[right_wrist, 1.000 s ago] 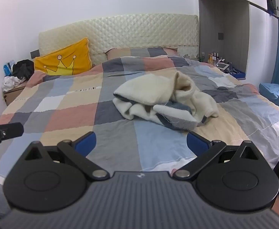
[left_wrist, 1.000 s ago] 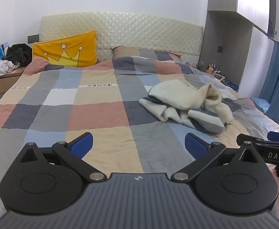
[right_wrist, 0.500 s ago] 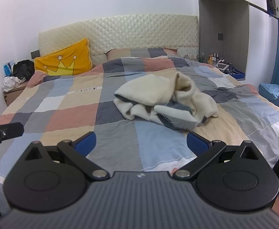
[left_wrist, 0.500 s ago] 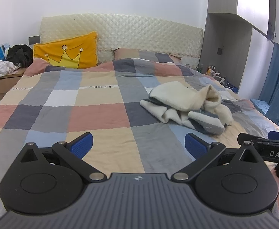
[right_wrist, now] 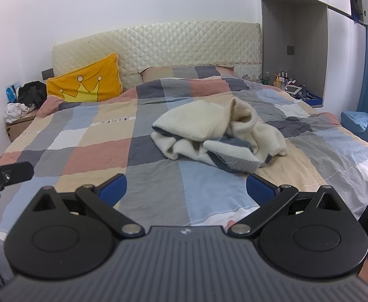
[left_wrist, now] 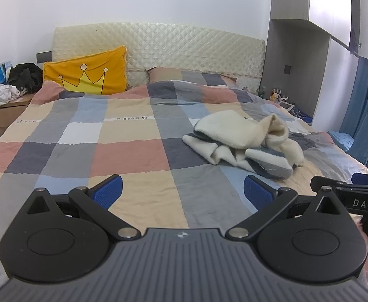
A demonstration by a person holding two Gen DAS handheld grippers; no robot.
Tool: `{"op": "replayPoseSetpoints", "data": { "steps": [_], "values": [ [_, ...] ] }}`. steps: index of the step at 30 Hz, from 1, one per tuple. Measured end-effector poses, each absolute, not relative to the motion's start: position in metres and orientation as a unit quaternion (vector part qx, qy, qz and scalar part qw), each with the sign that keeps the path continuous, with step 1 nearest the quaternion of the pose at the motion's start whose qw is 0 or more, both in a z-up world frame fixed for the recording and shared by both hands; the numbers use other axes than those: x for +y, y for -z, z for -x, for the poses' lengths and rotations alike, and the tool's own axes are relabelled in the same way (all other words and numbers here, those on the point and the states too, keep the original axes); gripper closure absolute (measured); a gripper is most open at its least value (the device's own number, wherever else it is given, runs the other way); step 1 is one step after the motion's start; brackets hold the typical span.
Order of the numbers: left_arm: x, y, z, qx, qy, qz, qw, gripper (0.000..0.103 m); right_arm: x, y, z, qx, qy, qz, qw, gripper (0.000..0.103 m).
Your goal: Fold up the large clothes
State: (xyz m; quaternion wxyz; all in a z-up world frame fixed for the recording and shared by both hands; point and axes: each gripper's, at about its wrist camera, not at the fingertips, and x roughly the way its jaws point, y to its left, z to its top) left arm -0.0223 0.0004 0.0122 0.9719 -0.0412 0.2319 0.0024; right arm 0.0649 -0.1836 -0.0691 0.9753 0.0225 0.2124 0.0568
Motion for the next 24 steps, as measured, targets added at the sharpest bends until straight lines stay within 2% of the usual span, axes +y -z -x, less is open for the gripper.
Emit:
{"op": "replayPoseSetpoints", "data": {
  "steps": [24],
  "values": [
    [0.0038,-0.0049,0.0144,0.239,0.003,0.046,0.97,0.0,-0.1838,0.0747,-0.0678,0.217,-0.054,-0.025,0.974,0.0]
  ]
}}
